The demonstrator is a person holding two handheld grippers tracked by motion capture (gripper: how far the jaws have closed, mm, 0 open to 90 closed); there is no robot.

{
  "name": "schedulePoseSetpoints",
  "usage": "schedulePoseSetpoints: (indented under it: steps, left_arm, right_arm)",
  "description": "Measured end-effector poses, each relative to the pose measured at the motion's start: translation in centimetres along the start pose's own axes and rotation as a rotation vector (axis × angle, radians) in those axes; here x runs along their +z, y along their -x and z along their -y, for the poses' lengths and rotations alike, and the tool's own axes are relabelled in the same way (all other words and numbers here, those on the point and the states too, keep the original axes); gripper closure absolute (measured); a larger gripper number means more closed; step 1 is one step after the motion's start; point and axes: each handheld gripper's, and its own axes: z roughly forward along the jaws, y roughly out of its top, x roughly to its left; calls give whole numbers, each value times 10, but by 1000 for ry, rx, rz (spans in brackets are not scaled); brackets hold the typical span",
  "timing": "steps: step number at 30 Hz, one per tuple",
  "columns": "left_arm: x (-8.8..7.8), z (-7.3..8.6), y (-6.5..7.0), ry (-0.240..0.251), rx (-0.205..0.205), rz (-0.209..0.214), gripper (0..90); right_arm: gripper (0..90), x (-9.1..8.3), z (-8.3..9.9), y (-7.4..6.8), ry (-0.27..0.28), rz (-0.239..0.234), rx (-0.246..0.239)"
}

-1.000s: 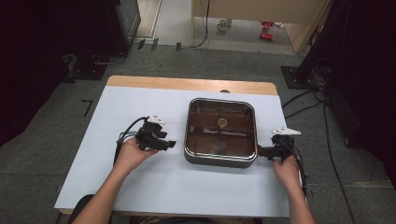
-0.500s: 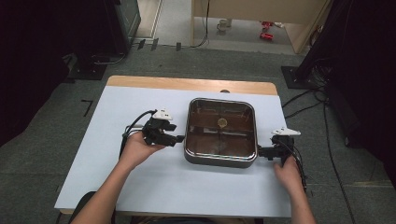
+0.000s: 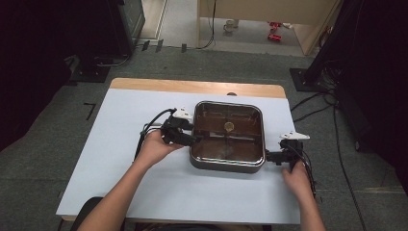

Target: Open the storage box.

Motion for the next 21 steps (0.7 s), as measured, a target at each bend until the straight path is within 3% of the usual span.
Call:
schedulePoseSetpoints:
  steps: [21]
  left_arm:
    - [42, -31, 10, 19, 66, 27, 395]
  right_arm:
    - [0, 0, 0, 0, 1, 0, -3]
